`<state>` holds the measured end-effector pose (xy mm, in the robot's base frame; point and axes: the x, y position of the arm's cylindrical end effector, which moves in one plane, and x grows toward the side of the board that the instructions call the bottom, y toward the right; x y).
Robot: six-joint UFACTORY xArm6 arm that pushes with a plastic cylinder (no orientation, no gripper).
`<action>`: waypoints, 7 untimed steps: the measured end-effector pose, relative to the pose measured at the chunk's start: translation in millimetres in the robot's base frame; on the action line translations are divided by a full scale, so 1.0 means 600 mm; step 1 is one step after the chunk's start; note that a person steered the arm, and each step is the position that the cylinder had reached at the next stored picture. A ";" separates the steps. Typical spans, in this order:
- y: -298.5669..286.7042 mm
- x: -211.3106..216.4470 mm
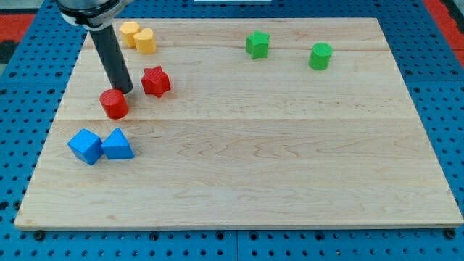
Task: Slide the red circle diagonal to the top right of the triangle
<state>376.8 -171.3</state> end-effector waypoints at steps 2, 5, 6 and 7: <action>0.174 -0.009; -0.040 0.035; 0.051 0.064; -0.048 0.069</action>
<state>418.3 -199.9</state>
